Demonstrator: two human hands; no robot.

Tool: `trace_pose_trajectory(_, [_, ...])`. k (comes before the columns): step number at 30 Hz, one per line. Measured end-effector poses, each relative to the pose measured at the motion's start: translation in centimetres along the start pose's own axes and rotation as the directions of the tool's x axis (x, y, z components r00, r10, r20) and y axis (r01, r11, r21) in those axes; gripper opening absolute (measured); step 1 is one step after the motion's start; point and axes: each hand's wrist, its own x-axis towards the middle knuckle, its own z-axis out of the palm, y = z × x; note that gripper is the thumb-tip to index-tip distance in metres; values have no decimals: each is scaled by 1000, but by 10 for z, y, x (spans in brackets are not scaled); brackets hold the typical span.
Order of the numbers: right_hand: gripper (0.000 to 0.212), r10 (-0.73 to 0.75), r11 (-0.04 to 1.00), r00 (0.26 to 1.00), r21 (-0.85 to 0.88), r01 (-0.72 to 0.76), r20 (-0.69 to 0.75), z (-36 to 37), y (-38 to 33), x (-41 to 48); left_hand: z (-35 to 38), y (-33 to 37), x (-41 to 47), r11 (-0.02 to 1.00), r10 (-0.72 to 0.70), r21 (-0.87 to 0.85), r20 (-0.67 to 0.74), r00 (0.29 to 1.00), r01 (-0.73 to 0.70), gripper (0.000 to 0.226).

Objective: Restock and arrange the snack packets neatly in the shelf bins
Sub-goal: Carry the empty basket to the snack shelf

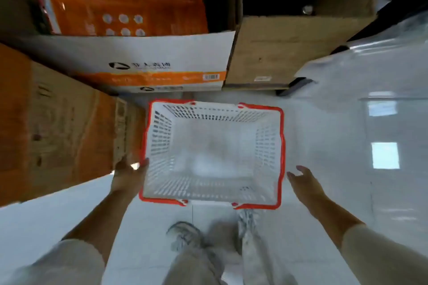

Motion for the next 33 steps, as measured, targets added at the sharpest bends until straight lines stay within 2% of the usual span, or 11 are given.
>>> trace_pose_trajectory(3, [67, -43, 999, 999, -29, 42, -28, 19, -6, 44, 20, -11, 38, 996, 79, 36, -21, 997, -78, 81])
trace_pose_trajectory(4, [66, -58, 998, 998, -14, 58, -24, 24, -9, 56, 27, -11, 46, 994, 102, 35, 1, 995, -102, 79])
trace_pose_trajectory(6, [62, -88, 996, 996, 9, 88, 6, 35, -8, 75, 42, -15, 58, 991, 104, 83, 17, 994, -105, 64])
trace_pose_trajectory(8, [58, -135, 991, 991, -7, 135, 4, 45, -5, 93, 53, -15, 62, 984, 92, 160, -45, 995, -83, 55])
trace_pose_trajectory(10, [46, -157, 987, 987, -35, 155, -39, 49, -6, 99, 59, -16, 64, 975, 120, 200, -103, 987, -98, 47])
trace_pose_trajectory(12, [33, -169, 984, 981, -76, 162, -100, 46, -8, 97, 59, -17, 59, 965, 144, 239, -119, 982, -112, 32])
trace_pose_trajectory(14, [27, -195, 978, 970, -98, 182, -147, 37, -8, 88, 54, -18, 48, 955, 171, 266, -122, 978, -134, 26])
trace_pose_trajectory(20, [22, -296, 949, 925, -181, 257, -238, -23, -2, 9, 4, 7, -42, 960, 133, 262, -117, 984, -99, 30])
trace_pose_trajectory(26, [27, -390, 916, 864, -229, 329, -318, -106, -9, -121, -67, 22, -173, 995, 43, 92, -132, 990, -31, 34])
trace_pose_trajectory(33, [35, -577, 786, 773, -438, 437, -265, -148, -29, -245, -122, -10, -316, 976, -204, -133, -257, 945, 175, 41])
